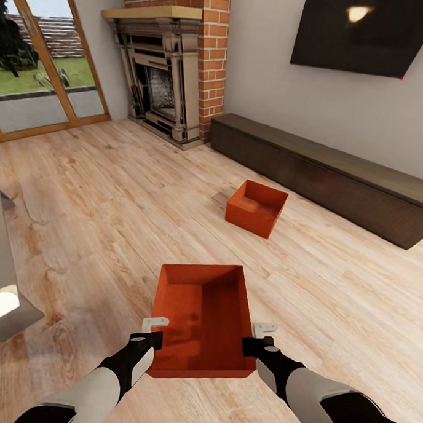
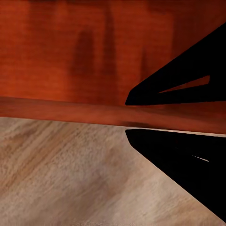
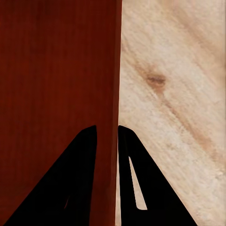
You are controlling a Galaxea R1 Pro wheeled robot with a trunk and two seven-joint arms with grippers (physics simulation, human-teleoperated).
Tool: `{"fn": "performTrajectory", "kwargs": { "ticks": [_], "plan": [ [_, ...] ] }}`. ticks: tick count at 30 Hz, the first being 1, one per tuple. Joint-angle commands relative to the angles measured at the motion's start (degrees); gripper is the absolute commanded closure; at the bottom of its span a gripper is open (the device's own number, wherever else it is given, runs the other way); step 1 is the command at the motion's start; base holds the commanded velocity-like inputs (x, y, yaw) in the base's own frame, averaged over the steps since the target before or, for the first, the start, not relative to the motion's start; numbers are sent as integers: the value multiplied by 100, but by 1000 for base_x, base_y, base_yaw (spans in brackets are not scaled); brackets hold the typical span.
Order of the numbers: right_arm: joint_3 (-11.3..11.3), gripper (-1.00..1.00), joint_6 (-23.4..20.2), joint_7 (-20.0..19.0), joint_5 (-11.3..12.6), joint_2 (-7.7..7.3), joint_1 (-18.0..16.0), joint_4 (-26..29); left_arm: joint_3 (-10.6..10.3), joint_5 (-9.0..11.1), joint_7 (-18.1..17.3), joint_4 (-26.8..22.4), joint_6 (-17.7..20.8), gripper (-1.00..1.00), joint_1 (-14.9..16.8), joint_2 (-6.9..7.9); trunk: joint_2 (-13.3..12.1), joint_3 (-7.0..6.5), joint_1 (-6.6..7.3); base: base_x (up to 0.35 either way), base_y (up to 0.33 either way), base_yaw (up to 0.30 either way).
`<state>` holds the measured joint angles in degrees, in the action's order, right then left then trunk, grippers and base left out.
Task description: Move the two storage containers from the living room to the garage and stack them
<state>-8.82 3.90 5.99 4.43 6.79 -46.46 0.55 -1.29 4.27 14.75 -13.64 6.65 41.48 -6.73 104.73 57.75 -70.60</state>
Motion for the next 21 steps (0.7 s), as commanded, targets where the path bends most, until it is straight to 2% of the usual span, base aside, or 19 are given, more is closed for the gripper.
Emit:
{"fn": "performTrajectory", "kwargs": {
  "ticks": [1, 21],
  "plan": [
    [12, 100, 29, 51, 102, -11, -3, -23, -12, -42, 64, -25, 39, 100, 1, 4, -40, -15, 23, 0, 0, 0],
    [12, 100, 32, 52, 102, -11, -3, -23, -7, -40, 65, -25, 39, 100, 1, 5, -842, -374, 462, 0, 0, 0]
  ]
}}
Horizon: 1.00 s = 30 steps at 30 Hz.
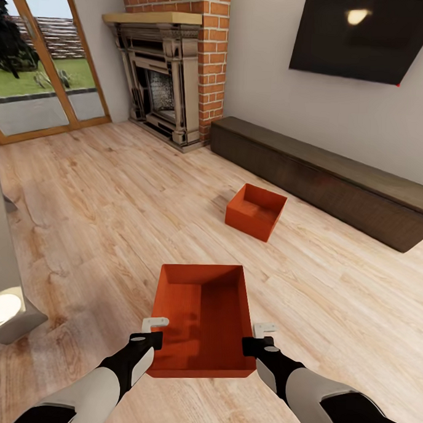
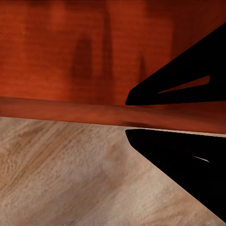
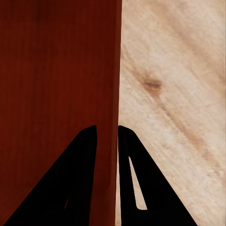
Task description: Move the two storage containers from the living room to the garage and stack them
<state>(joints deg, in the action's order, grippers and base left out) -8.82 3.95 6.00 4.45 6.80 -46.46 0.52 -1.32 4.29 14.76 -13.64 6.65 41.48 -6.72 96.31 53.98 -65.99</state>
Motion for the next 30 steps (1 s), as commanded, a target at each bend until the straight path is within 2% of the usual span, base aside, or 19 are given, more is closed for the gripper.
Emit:
{"fn": "performTrajectory", "kwargs": {
  "ticks": [1, 30],
  "plan": [
    [12, 100, 27, 51, 100, -12, -4, -19, -5, -43, 64, -25, 39, 100, 1, 4, -40, -15, 23, 0, 0, 0],
    [12, 100, 71, 59, 100, -12, -4, -16, 0, -43, 62, -25, 39, 100, 1, 4, -1203, -535, 660, 0, 0, 0]
  ]
}}
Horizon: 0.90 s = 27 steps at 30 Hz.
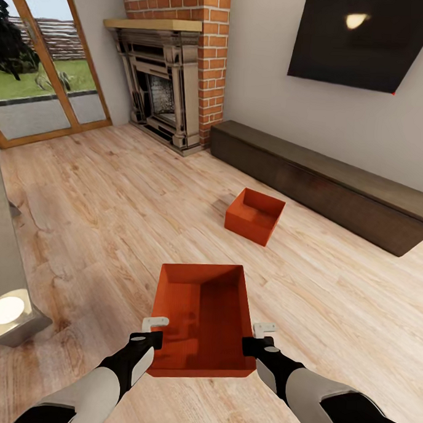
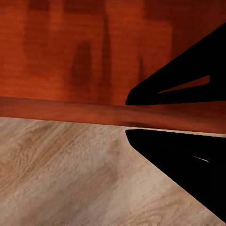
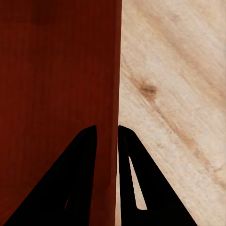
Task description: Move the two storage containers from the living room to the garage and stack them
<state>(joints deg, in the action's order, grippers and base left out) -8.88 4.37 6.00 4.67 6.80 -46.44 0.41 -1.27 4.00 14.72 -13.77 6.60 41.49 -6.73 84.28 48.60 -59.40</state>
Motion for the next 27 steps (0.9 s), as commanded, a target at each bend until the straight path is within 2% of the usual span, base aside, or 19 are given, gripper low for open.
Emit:
{"fn": "performTrajectory", "kwargs": {
  "ticks": [1, 27],
  "plan": [
    [18, 100, 29, 57, 78, -12, -5, -6, -5, -13, 66, -12, 43, 100, -1, 5, -40, -15, 23, 0, 0, 0],
    [18, 100, 20, 59, 78, -12, -5, -6, -5, -13, 66, -12, 43, 100, 0, 22, -1082, -482, 594, 0, 0, 0]
  ]
}}
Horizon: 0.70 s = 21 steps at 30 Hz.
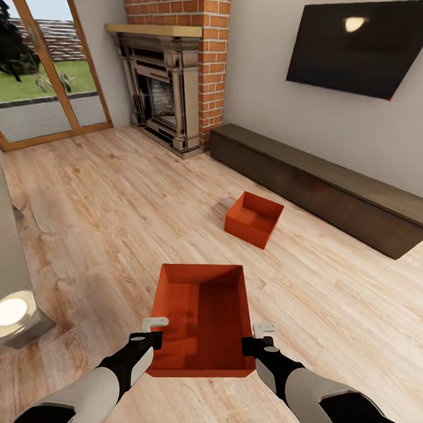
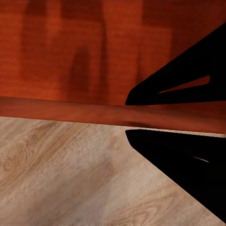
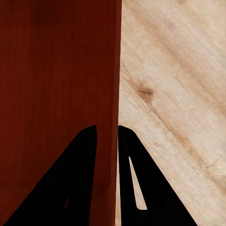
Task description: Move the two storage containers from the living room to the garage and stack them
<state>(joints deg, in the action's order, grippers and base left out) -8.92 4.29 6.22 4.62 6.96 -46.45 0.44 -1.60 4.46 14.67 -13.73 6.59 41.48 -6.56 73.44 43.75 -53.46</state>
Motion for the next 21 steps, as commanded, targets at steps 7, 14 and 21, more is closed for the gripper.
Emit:
{"fn": "performTrajectory", "kwargs": {
  "ticks": [7, 14, 21],
  "plan": [
    [22, 100, 28, 37, 83, -28, -4, -9, 28, -59, 71, -16, 44, 100, 0, 19, -280, -122, 155, 0, 0, 0],
    [17, 100, 28, 37, 83, -23, -4, -10, 28, -58, 71, -16, 44, 100, 0, 23, -561, -248, 308, 0, 0, 0],
    [13, 100, 28, 37, 83, -21, -4, -9, 28, -59, 71, -16, 44, 100, 0, 23, -841, -374, 462, 0, 0, 0]
  ]
}}
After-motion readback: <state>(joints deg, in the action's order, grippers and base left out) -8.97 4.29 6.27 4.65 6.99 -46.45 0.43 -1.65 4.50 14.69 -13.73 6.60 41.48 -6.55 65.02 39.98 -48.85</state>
